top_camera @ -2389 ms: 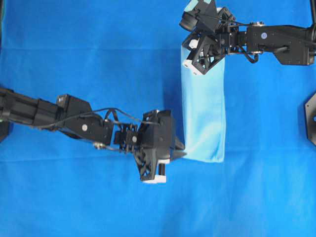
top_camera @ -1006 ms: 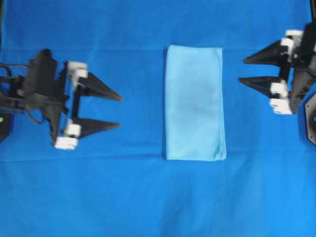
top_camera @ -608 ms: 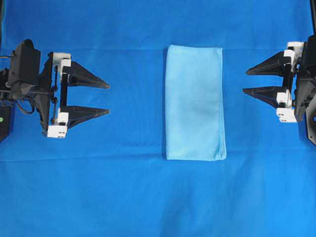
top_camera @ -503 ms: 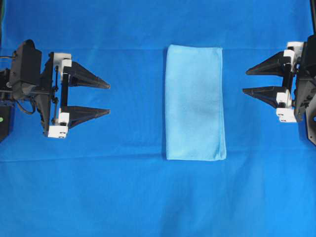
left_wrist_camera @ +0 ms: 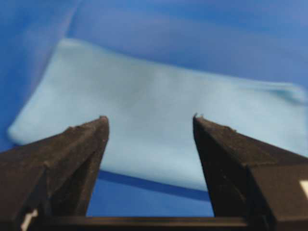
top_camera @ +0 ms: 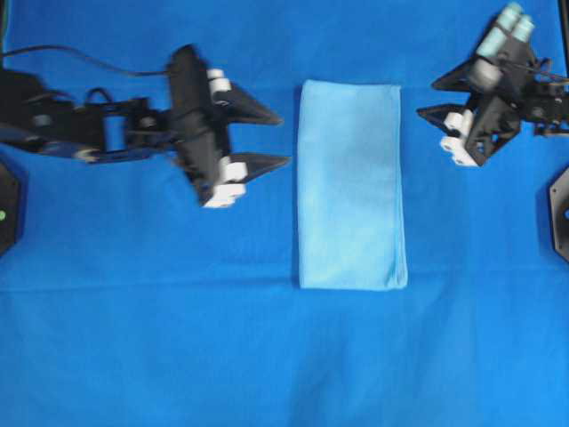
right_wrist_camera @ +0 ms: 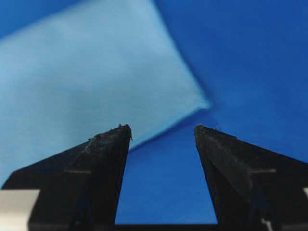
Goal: Fold the light blue towel.
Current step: 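Move both grippers to the top corners of the folded towel and grasp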
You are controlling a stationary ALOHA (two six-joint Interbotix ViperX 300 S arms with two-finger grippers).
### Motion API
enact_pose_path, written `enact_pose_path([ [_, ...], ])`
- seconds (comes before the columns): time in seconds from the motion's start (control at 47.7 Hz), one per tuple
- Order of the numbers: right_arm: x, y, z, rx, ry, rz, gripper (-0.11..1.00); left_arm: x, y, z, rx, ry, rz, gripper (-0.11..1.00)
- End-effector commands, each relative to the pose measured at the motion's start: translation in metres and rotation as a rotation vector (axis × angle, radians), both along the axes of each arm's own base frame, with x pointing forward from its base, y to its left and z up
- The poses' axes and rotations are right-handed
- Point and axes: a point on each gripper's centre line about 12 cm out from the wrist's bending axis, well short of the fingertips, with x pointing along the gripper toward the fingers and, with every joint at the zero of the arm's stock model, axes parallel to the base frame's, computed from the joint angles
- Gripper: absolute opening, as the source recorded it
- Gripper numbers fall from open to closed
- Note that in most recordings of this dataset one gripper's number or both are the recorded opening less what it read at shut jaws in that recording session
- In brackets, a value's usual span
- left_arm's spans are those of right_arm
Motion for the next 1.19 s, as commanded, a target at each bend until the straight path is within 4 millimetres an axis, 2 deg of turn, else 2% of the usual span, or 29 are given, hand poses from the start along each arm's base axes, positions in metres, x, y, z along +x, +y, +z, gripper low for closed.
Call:
enact_pose_path([
  [0.0, 0.013, -0.015, -0.005, -0.011, 0.038, -0.010, 0.60, 0.014, 0.019, -0.002, 0.004, -0.006, 0.038, 0.68],
  [0.251, 0.034, -0.039, -0.042, 0.021, 0.136, -0.013, 0.60, 0.035, 0.058, -0.040, -0.010, 0.057, 0.117, 0.68],
  [0.566, 0.043, -0.058, -0.066, 0.058, 0.142, -0.017, 0.60, 0.049, 0.095, -0.079, -0.022, 0.115, 0.181, 0.68],
  [0.838, 0.048, -0.067, -0.079, 0.073, 0.159, -0.022, 0.60, 0.051, 0.108, -0.094, -0.027, 0.133, 0.205, 0.67],
  [0.922, 0.048, -0.068, -0.080, 0.074, 0.160, -0.024, 0.58, 0.052, 0.109, -0.101, -0.029, 0.145, 0.204, 0.64],
  [0.964, 0.047, -0.067, -0.081, 0.076, 0.161, -0.021, 0.54, 0.053, 0.108, -0.106, -0.030, 0.154, 0.202, 0.58],
  [1.006, 0.047, -0.067, -0.081, 0.076, 0.163, -0.021, 0.44, 0.053, 0.108, -0.110, -0.028, 0.161, 0.200, 0.51],
  [1.132, 0.043, -0.064, -0.083, 0.082, 0.169, -0.021, 0.10, 0.052, 0.106, -0.114, -0.001, 0.180, 0.180, 0.20],
  [1.174, 0.043, -0.063, -0.083, 0.082, 0.168, -0.019, 0.05, 0.052, 0.105, -0.114, 0.007, 0.186, 0.173, 0.11],
])
